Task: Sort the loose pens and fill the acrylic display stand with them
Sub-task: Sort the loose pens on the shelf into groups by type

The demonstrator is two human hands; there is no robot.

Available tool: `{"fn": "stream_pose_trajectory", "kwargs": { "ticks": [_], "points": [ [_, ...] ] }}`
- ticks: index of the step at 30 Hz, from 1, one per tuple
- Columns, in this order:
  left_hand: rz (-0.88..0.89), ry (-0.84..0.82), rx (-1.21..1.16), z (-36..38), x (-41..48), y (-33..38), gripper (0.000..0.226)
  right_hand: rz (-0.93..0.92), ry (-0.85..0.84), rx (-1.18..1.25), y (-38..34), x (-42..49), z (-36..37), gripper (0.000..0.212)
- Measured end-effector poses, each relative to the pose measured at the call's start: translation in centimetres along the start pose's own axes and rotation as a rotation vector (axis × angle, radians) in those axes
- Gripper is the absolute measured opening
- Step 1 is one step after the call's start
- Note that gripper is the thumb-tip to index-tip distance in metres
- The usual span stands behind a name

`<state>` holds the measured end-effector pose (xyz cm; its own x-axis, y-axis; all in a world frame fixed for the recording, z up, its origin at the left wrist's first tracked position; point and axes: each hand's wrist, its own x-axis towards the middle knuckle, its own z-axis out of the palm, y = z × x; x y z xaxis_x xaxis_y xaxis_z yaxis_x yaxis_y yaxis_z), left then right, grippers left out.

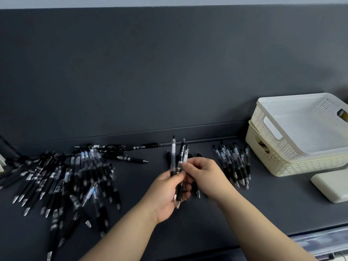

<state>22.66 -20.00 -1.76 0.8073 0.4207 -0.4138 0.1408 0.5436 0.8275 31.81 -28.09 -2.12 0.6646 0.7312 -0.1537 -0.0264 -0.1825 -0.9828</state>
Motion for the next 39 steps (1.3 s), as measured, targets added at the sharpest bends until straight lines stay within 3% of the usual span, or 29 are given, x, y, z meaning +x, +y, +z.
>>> {"fn": "stream_pose_trajectory", "kwargs": {
  "ticks": [4,6,11,13,16,18,21,24,27,32,36,39],
  "points": [
    [0.084,0.087,0.033,-0.1,0.2,-0.1,0.020,0.070,0.167,0.216,-0.1,0.7,-1.1,0.021],
    [0.102,0.123,0.040,-0.7,0.4,0.2,0.021,0.085,0.222,0.186,-0.1,1.1,-2.6,0.023],
    [0.053,0.125,0.081,-0.7,0.4,0.3,0.020,-0.017,0.498,-0.675,0.5,1.6,-7.4,0.027],
    [0.054,0.116,0.058,-0.2,0.6,0.1,0.022,0.000,0.565,-0.847,1.1,1.7,-8.7,0.027],
    [0.045,0.105,0.033,0.6,1.0,-0.1,0.024,0.097,0.514,-1.006,2.1,2.0,-9.3,0.021],
    [0.041,0.098,0.040,1.0,1.2,-0.1,0.024,0.029,0.532,-0.992,1.8,1.9,-8.6,0.024],
    [0.035,0.064,0.059,1.6,1.3,-0.2,0.022,-0.159,0.448,-0.751,0.3,0.9,-6.0,0.025],
    [0.034,0.002,0.135,2.4,1.1,-0.7,0.022,-0.081,0.159,-0.404,-0.7,0.1,-3.0,0.026],
    [0.094,0.020,0.242,2.5,0.9,-1.1,0.025,0.003,0.127,-0.205,0.1,1.0,-2.1,0.033],
    [0.317,0.317,0.466,-0.1,1.3,-0.7,0.023,0.045,0.248,-0.359,0.7,3.2,-2.9,0.032],
    [0.306,0.296,0.522,-0.1,1.8,-0.8,0.025,-0.037,0.249,-0.676,0.4,3.2,-2.8,0.037],
    [0.332,0.245,0.647,0.8,2.9,-1.4,0.027,-0.058,0.199,-0.514,-0.2,2.3,-2.6,0.040]
  ]
}}
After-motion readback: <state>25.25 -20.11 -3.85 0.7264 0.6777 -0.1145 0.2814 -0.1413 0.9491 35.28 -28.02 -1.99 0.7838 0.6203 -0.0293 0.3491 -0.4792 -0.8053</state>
